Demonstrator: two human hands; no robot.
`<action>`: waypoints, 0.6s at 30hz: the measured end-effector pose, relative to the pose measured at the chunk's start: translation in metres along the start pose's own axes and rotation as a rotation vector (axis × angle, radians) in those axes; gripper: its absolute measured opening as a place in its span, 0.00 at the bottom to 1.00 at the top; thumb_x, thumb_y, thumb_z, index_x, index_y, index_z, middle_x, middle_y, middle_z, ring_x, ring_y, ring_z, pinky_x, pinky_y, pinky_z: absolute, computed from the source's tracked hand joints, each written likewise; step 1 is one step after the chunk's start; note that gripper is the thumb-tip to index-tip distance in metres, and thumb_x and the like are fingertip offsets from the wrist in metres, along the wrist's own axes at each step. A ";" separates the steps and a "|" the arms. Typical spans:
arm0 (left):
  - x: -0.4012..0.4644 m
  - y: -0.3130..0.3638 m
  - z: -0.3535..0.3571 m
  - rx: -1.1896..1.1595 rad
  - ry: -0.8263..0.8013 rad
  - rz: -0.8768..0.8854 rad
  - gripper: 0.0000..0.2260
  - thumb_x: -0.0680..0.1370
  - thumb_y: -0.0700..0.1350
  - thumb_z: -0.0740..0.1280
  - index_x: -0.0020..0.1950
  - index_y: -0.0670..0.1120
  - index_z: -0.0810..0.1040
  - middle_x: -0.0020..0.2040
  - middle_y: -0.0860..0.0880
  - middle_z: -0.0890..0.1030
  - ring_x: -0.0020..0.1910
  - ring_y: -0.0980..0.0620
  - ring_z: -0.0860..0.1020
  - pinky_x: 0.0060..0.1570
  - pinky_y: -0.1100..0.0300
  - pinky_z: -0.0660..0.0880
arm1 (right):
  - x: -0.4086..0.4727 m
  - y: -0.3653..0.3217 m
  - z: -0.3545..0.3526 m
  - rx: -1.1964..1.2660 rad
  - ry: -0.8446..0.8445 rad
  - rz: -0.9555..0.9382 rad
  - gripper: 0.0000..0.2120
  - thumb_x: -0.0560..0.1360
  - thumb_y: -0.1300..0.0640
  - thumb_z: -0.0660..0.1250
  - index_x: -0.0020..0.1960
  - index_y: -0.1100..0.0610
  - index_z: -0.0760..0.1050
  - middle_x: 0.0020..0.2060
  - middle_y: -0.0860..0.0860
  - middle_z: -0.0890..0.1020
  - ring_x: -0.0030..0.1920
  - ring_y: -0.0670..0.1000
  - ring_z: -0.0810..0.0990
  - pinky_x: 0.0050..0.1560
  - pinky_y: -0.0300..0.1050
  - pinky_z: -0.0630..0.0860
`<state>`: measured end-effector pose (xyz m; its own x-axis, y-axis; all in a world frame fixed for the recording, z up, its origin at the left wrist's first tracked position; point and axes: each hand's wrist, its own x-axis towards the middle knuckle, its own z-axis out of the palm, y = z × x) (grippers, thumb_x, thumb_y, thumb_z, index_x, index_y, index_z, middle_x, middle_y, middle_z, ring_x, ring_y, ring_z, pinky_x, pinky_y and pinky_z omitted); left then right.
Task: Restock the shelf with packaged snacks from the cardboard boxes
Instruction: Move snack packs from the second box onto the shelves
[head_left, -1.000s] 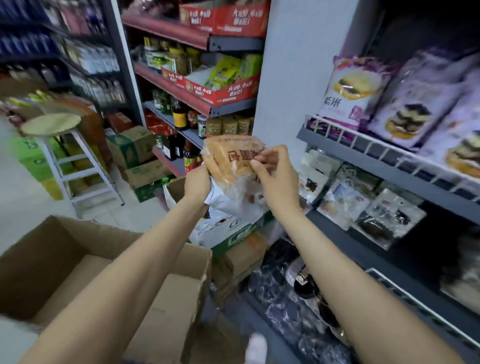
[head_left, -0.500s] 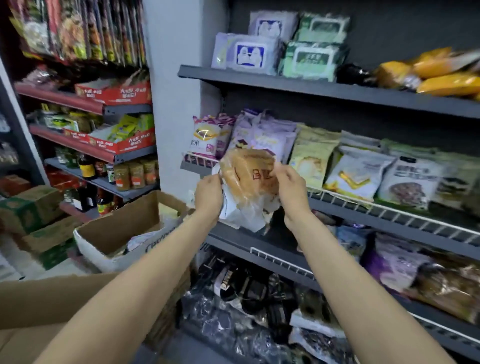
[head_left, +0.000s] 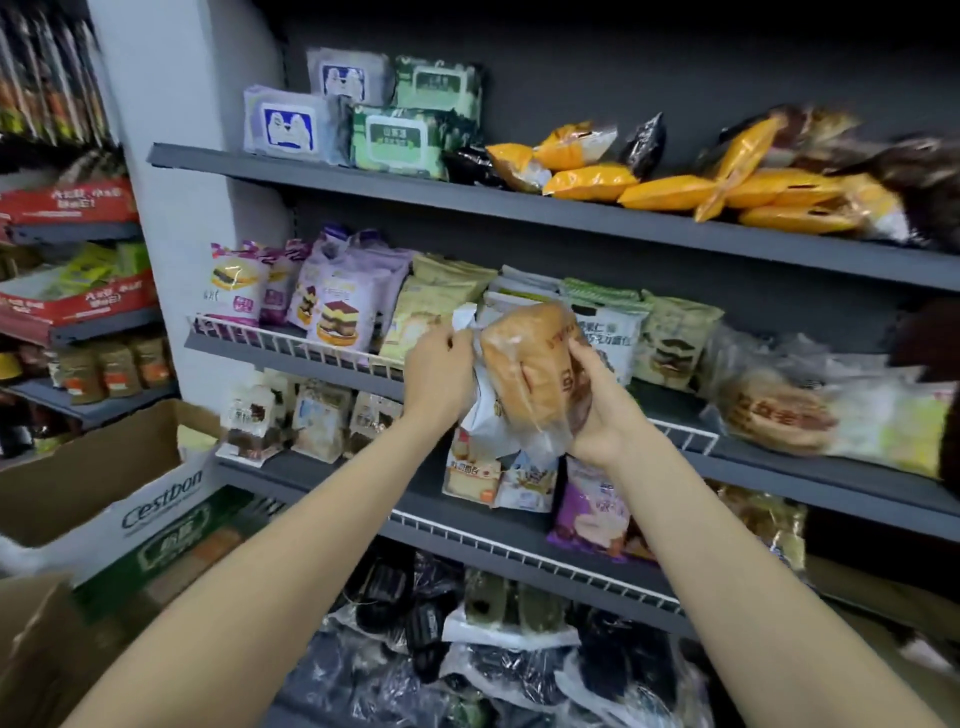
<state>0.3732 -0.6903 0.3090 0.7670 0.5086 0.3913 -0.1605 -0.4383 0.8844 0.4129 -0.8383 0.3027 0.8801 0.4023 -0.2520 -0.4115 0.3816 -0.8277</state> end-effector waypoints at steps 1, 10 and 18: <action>0.000 0.006 0.009 0.026 -0.022 0.022 0.19 0.80 0.41 0.55 0.29 0.45 0.59 0.29 0.49 0.64 0.29 0.54 0.62 0.31 0.54 0.53 | 0.000 -0.007 -0.012 0.021 0.002 -0.002 0.24 0.72 0.43 0.69 0.64 0.54 0.77 0.58 0.54 0.81 0.56 0.55 0.80 0.49 0.48 0.78; 0.026 0.038 0.072 -0.087 -0.150 -0.073 0.21 0.78 0.42 0.58 0.25 0.45 0.58 0.25 0.48 0.60 0.27 0.50 0.58 0.31 0.56 0.54 | 0.005 -0.057 -0.068 -0.042 0.208 -0.254 0.33 0.65 0.45 0.76 0.67 0.54 0.72 0.56 0.55 0.82 0.53 0.55 0.82 0.41 0.50 0.81; 0.046 0.049 0.115 -0.211 -0.137 -0.105 0.19 0.79 0.45 0.57 0.28 0.44 0.62 0.29 0.45 0.66 0.31 0.47 0.66 0.35 0.50 0.69 | 0.006 -0.102 -0.113 -0.532 0.646 -0.567 0.57 0.55 0.44 0.82 0.74 0.56 0.55 0.67 0.57 0.72 0.64 0.57 0.75 0.62 0.59 0.74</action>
<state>0.4722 -0.7740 0.3411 0.8609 0.4316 0.2696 -0.1908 -0.2173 0.9573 0.4869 -0.9690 0.3291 0.9377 -0.3107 0.1553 0.1278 -0.1070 -0.9860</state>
